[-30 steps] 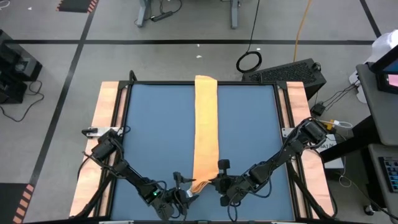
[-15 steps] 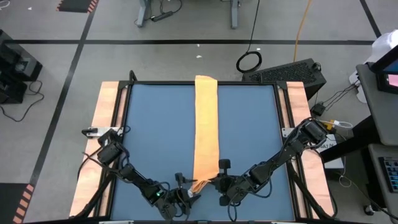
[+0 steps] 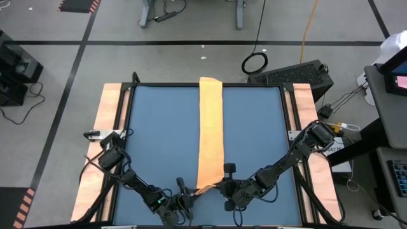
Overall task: Roll towel into tight, uniform cylinder
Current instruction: Roll the orange microfiber cloth
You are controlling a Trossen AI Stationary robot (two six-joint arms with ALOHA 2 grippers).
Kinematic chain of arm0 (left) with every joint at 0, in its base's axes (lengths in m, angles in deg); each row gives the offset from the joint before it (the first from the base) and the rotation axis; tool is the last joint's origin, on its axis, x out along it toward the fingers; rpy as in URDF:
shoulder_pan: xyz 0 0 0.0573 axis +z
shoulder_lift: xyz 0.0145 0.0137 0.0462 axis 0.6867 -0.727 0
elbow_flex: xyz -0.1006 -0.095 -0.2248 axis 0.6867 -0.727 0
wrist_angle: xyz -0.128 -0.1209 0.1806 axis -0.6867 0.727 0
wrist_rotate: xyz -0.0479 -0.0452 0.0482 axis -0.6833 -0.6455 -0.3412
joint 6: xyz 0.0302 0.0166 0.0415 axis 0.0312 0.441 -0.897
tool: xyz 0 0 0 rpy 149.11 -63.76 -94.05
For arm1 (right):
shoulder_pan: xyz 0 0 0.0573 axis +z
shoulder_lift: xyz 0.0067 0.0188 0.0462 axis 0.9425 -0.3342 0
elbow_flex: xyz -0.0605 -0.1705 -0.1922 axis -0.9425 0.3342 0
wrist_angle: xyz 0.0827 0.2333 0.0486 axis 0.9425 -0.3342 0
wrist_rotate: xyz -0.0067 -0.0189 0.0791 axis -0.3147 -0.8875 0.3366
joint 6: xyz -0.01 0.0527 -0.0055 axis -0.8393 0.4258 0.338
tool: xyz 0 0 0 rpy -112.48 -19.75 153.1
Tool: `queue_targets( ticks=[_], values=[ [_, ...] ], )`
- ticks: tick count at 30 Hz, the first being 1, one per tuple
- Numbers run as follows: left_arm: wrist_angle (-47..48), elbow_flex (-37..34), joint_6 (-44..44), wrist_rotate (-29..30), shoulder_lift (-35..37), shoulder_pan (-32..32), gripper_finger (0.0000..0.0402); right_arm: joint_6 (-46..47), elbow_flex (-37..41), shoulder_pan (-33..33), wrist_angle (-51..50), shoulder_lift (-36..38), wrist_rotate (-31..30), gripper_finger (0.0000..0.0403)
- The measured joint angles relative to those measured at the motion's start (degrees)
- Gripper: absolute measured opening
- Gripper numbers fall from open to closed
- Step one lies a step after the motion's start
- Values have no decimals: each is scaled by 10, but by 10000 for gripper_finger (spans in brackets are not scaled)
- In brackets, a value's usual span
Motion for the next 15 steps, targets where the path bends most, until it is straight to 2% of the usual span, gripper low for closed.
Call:
queue_targets(
  ticks=[2,4,10,15],
  values=[
    [0,0,-2,0,0,-2,36,6,0,4,-2,0,5,0],
    [1,0,-2,4,1,-5,14,16,0,9,-5,0,18,0],
    [12,-2,-8,-32,18,-7,20,60,0,28,-33,0,87,9],
    [8,-2,-1,-105,37,2,13,91,0,41,-47,0,89,14]
  ],
)
